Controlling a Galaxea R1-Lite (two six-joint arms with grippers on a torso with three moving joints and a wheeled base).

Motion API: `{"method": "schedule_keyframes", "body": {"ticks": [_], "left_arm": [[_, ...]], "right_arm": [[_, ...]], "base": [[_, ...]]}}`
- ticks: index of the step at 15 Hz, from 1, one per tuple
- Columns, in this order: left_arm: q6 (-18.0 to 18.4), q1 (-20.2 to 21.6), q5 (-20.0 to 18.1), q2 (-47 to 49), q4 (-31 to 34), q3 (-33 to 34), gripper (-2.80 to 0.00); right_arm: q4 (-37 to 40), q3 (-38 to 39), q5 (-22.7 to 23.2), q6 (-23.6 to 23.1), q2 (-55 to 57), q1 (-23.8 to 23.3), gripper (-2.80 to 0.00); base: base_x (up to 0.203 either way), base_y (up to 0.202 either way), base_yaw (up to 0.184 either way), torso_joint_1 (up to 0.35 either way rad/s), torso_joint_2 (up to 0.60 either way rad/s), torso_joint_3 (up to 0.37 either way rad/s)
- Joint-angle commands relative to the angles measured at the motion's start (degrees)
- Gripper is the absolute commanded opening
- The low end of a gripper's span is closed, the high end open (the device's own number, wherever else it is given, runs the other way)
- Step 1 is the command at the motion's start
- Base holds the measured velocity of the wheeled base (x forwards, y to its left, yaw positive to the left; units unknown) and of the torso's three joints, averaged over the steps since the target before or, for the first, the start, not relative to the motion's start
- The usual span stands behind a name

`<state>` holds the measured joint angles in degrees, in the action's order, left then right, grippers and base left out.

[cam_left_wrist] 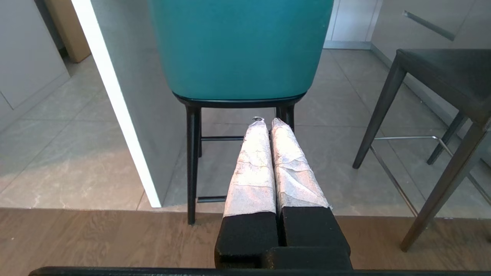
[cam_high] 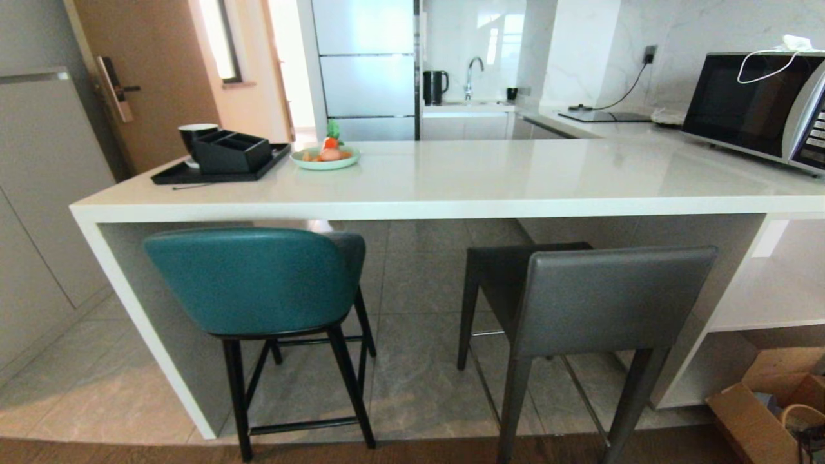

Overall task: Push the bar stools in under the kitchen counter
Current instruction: Pull the blue chair out from under the dining table

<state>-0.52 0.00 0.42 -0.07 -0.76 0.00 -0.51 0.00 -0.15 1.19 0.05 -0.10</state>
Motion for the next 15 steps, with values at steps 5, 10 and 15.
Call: {"method": "schedule_keyframes", "body": {"ticks": [5,10,15], "left_arm": [[0.0,0.0,0.0,0.1,0.0,0.2,-2.8],[-0.1,0.0,0.0,0.1,0.0,0.2,-2.8],[-0.1,0.0,0.0,0.1,0.0,0.2,-2.8]], "right_arm": [[0.0,0.2,0.0,0.0,0.1,0.0,-2.8],[0.0,0.2,0.0,0.0,0.1,0.0,-2.8],[0.0,0.2,0.0,0.0,0.1,0.0,-2.8]], "base": [[0.0,0.0,0.0,0.0,0.0,0.0],[0.001,0.009,-0.001,-0.001,0.0,0.0],[0.001,0.177,-0.004,0.002,0.0,0.001]]}}
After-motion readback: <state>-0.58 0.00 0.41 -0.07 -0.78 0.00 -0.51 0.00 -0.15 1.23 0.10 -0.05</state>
